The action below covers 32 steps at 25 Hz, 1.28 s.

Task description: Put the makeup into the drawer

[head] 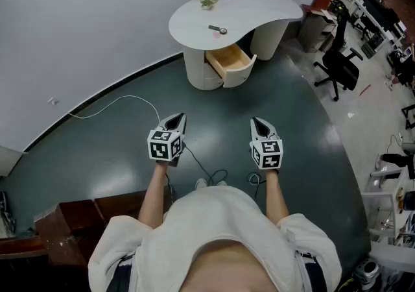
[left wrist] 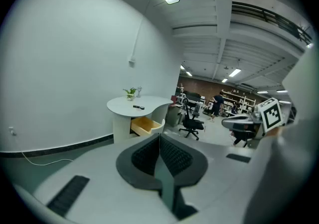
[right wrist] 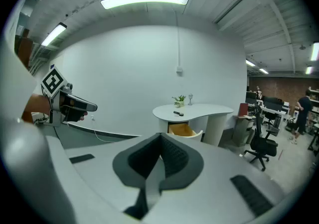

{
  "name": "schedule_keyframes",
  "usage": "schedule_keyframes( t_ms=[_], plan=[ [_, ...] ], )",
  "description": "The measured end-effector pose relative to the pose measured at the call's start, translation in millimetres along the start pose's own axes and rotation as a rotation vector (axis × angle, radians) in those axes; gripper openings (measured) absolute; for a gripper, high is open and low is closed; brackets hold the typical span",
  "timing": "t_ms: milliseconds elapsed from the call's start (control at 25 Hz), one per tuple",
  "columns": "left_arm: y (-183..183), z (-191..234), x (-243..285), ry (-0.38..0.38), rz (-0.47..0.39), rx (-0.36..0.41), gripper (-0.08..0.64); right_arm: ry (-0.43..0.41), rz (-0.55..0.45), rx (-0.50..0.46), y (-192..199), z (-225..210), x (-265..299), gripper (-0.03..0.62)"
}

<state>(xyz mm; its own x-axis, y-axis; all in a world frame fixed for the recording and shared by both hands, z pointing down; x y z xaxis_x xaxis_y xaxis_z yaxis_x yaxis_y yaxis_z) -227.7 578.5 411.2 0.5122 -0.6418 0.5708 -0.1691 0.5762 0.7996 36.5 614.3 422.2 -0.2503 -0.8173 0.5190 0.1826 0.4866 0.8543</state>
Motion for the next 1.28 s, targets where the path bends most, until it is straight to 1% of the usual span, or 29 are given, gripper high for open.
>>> schedule_keyframes(
  t_ms=[360, 440, 520, 600, 640, 720, 840, 1000, 1280],
  plan=[
    [0.5, -7.0, 3.1, 0.002, 0.003, 0.0, 0.011, -0.005, 0.008, 0.009, 6.1, -3.1, 0.1, -0.003],
    [1.5, -10.5, 3.5, 0.002, 0.005, 0.001, 0.011, -0.023, -0.015, 0.022, 5.8, -2.3, -1.8, -0.003],
    [3.7, -14.1, 3.4, 0.0, 0.008, 0.002, 0.012, -0.059, -0.04, 0.037, 5.8, 1.1, -2.8, -0.004],
    [6.7, -18.4, 2.6, -0.003, 0.012, 0.002, 0.012, -0.096, -0.059, 0.041, 6.3, 5.1, -2.8, 0.309],
    [8.1, -20.9, 2.1, -0.005, 0.015, 0.002, 0.012, -0.102, -0.065, 0.037, 6.9, 5.3, -3.7, 0.324],
    [10.9, -26.6, 1.6, -0.01, 0.022, 0.0, 0.012, -0.097, -0.063, 0.025, 9.8, 2.4, -6.9, 0.325],
    [16.0, -35.6, 0.5, -0.018, 0.028, -0.007, 0.012, -0.092, -0.047, 0.012, 17.5, -2.8, -11.6, 0.31],
    [21.7, -45.8, 2.1, -0.029, 0.036, -0.022, 0.011, -0.1, -0.045, 0.022, 23.6, -11.3, -16.5, 0.298],
    [24.0, -50.1, 19.8, -0.031, 0.055, -0.041, 0.012, -0.111, -0.021, 0.026, 26.0, -24.9, -0.3, 0.284]
  ],
)
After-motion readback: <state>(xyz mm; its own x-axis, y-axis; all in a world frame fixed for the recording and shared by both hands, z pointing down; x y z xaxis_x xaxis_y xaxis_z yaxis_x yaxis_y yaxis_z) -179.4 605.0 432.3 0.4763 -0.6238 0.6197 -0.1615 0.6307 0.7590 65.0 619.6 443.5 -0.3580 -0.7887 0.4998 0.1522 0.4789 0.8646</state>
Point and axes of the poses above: the fingertips, and each gripper's own axes: x forward along the fingers, z to its left, y out of its underside, the point moved 2 cm from there along -x, backward along the fingers, and after that the axes turned 8 degrees about z, right-handed, at the moved point
